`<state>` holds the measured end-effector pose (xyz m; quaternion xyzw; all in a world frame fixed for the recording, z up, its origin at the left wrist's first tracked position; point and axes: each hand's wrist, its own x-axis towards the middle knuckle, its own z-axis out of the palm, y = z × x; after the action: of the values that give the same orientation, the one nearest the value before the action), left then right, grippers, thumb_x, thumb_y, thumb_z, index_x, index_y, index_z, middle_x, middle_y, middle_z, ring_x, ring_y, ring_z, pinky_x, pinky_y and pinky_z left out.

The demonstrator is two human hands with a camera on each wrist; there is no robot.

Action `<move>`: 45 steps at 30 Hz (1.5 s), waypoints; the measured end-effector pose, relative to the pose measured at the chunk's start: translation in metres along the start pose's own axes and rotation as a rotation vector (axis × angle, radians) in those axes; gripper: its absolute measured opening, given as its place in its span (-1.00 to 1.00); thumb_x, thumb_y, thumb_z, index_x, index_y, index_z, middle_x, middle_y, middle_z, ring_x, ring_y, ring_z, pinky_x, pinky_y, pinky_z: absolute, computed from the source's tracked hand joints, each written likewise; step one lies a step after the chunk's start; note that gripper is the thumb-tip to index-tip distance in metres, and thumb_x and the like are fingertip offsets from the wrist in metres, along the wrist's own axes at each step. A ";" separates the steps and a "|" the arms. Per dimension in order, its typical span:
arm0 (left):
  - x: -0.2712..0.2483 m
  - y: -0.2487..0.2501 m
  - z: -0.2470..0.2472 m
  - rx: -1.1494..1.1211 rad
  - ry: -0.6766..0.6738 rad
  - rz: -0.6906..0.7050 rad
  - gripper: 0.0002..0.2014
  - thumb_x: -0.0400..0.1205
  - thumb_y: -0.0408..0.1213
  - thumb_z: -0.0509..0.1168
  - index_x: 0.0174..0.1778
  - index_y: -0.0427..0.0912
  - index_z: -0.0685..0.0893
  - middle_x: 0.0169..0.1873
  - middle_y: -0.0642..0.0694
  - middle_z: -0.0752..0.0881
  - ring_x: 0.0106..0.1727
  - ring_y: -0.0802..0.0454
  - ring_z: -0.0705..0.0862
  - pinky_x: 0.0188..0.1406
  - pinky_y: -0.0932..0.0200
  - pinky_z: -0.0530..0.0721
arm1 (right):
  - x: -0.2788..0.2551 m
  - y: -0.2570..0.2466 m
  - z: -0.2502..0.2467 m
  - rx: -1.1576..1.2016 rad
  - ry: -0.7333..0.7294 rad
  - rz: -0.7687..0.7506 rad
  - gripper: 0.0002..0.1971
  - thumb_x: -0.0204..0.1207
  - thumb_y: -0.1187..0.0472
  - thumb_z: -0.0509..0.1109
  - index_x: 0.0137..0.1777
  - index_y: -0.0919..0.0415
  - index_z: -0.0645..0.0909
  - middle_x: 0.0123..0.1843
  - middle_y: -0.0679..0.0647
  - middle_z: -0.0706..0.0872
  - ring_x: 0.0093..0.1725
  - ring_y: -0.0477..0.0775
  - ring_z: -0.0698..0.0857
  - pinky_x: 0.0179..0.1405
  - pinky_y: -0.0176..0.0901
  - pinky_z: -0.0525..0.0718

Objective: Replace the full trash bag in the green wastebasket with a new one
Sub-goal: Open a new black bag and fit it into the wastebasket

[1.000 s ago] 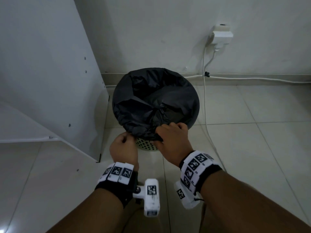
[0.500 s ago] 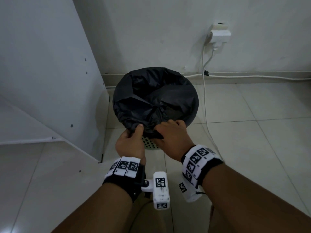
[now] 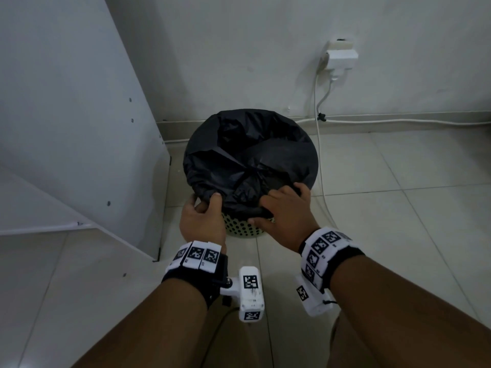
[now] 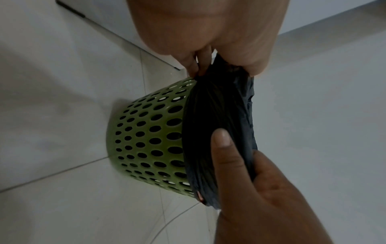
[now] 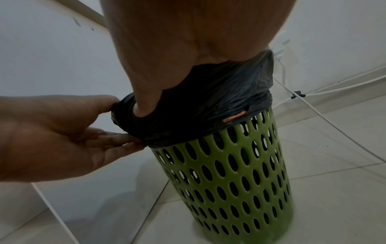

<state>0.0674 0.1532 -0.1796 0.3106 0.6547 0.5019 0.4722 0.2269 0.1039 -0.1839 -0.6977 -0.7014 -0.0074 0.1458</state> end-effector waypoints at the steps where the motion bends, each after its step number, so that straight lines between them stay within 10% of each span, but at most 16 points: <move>1: 0.001 0.000 0.001 0.025 0.018 0.016 -0.40 0.53 -0.11 0.48 0.50 -0.17 0.57 -0.10 0.10 0.76 0.03 0.09 0.75 -0.01 0.24 0.61 | 0.001 -0.001 0.000 0.002 -0.001 0.003 -0.57 0.41 -0.39 0.21 -0.20 -0.04 0.58 -0.24 -0.21 0.44 -0.02 0.07 0.61 0.39 0.26 0.29; 6: 0.001 -0.002 0.006 0.085 0.031 0.116 -0.47 0.57 -0.25 0.43 0.43 -0.32 0.48 -0.07 -0.16 0.78 -0.06 -0.07 0.76 -0.42 0.54 0.52 | 0.000 -0.003 0.000 0.001 0.001 0.011 -0.61 0.43 -0.38 0.23 -0.22 -0.05 0.52 -0.25 -0.23 0.36 -0.05 0.05 0.60 0.35 0.24 0.32; 14: 0.002 -0.008 0.008 0.095 -0.032 0.097 -0.60 0.53 -0.14 0.35 0.20 -0.31 0.56 -0.07 -0.22 0.77 -0.19 -0.06 0.69 -0.42 0.31 0.48 | -0.003 -0.005 0.000 -0.016 -0.017 0.031 -0.64 0.44 -0.36 0.27 -0.22 -0.07 0.47 -0.26 -0.22 0.37 -0.05 0.03 0.59 0.35 0.18 0.28; 19: 0.013 0.000 0.003 0.047 -0.048 0.023 -0.66 0.52 -0.28 0.42 0.16 -0.23 0.52 -0.13 -0.08 0.73 -0.26 0.22 0.64 -0.36 0.34 0.51 | -0.002 -0.005 -0.001 -0.009 -0.016 0.030 -0.60 0.43 -0.39 0.22 -0.21 -0.06 0.50 -0.25 -0.22 0.38 -0.06 0.03 0.60 0.34 0.21 0.31; 25: 0.018 0.003 0.002 -0.006 -0.117 -0.023 -0.53 0.42 -0.13 0.46 0.19 -0.29 0.62 -0.03 -0.24 0.80 -0.23 0.09 0.69 -0.25 0.21 0.60 | 0.002 -0.005 0.000 -0.020 -0.018 0.047 -0.63 0.44 -0.37 0.25 -0.21 -0.07 0.49 -0.26 -0.22 0.41 -0.06 0.02 0.61 0.35 0.22 0.31; 33: 0.008 0.008 -0.005 -0.118 -0.170 -0.095 -0.64 0.56 -0.22 0.52 0.26 -0.22 0.77 0.11 -0.17 0.83 -0.04 0.10 0.77 -0.41 0.54 0.64 | 0.003 -0.005 0.002 -0.008 -0.007 0.068 -0.62 0.43 -0.37 0.26 -0.20 -0.07 0.47 -0.26 -0.20 0.39 -0.06 0.06 0.61 0.33 0.19 0.27; 37: 0.010 0.009 -0.007 -0.062 -0.246 -0.174 -0.85 0.62 -0.10 0.46 -0.13 -0.09 0.71 0.17 -0.28 0.78 -0.16 0.04 0.70 -0.03 0.16 0.73 | 0.002 -0.006 0.000 0.003 -0.003 0.067 -0.63 0.42 -0.38 0.25 -0.22 -0.07 0.44 -0.27 -0.20 0.39 -0.08 0.07 0.62 0.32 0.22 0.31; 42: 0.011 0.010 -0.012 0.071 -0.264 -0.094 -0.80 0.62 0.01 0.40 -0.02 -0.04 0.77 -0.20 0.05 0.74 -0.18 0.20 0.66 -0.32 0.33 0.54 | 0.002 -0.005 0.001 -0.014 -0.008 0.066 -0.61 0.42 -0.39 0.23 -0.20 -0.06 0.50 -0.26 -0.21 0.41 -0.07 0.06 0.62 0.33 0.22 0.32; 45: 0.016 0.008 -0.011 0.162 -0.268 0.017 -0.56 0.61 0.06 0.33 -0.26 -0.32 0.68 -0.30 -0.22 0.75 -0.25 -0.02 0.62 -0.27 0.14 0.50 | 0.003 -0.005 0.001 -0.010 -0.005 0.064 -0.62 0.42 -0.39 0.24 -0.21 -0.07 0.48 -0.27 -0.21 0.40 -0.08 0.05 0.61 0.33 0.22 0.31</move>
<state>0.0507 0.1653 -0.1759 0.4173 0.6216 0.4055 0.5244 0.2214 0.1066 -0.1837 -0.7205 -0.6790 -0.0045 0.1408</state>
